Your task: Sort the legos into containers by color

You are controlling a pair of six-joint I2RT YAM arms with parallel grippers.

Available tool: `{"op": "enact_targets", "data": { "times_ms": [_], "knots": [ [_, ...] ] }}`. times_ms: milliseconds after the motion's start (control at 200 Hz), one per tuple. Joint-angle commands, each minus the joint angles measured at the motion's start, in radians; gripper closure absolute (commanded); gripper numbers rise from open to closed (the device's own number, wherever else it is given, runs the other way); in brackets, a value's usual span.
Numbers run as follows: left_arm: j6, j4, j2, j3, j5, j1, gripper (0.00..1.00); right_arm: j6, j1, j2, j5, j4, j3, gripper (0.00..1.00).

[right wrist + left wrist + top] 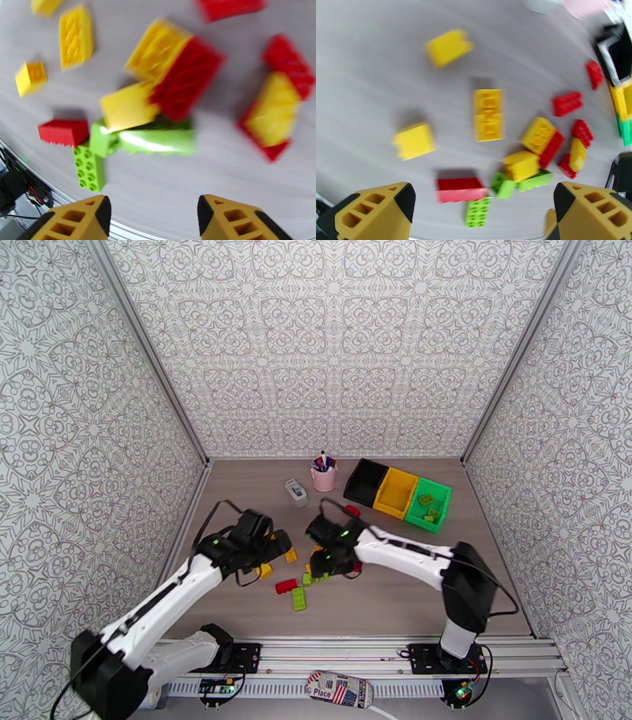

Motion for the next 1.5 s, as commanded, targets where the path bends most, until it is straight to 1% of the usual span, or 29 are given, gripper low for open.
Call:
{"op": "enact_targets", "data": {
  "times_ms": [0,145,275,415,780,940,1030,1135,1210,1325,1416,1496],
  "knots": [
    [-0.03,-0.1,-0.09,-0.052,0.004,0.057,0.01,0.063,0.071,0.078,0.004,0.014,0.087,0.38],
    [-0.022,-0.17,-0.203,-0.092,0.023,0.118,0.01,0.078,0.14,0.173,0.002,0.001,0.173,0.38],
    [-0.023,-0.218,-0.273,-0.115,0.033,0.142,0.01,0.101,0.158,0.234,0.017,-0.04,0.212,0.38],
    [-0.037,-0.253,-0.324,-0.138,0.041,0.147,0.01,0.119,0.159,0.257,0.026,-0.034,0.201,0.39],
    [-0.069,-0.307,-0.403,-0.173,0.042,0.147,0.01,0.109,0.172,0.331,0.05,-0.074,0.26,0.45],
    [-0.078,-0.308,-0.411,-0.184,0.042,0.147,0.01,0.103,0.175,0.331,0.056,-0.078,0.262,0.55],
    [-0.085,-0.299,-0.41,-0.188,0.045,0.147,0.01,0.098,0.174,0.313,0.058,-0.08,0.257,0.63],
    [-0.087,-0.261,-0.403,-0.19,0.062,0.146,0.01,0.094,0.173,0.269,0.066,-0.076,0.245,0.68],
    [-0.086,-0.212,-0.388,-0.192,0.086,0.145,0.01,0.087,0.171,0.224,0.068,-0.068,0.234,0.7],
    [-0.083,-0.073,-0.345,-0.203,0.163,0.141,0.01,0.079,0.151,0.148,0.059,-0.052,0.199,0.73],
    [-0.085,0.05,-0.287,-0.2,0.22,0.122,0.01,0.083,0.113,0.076,0.041,-0.022,0.149,0.74],
    [-0.085,0.144,-0.219,-0.18,0.247,0.097,0.01,0.086,0.072,0.014,0.01,0.011,0.098,0.75]
  ]
}}
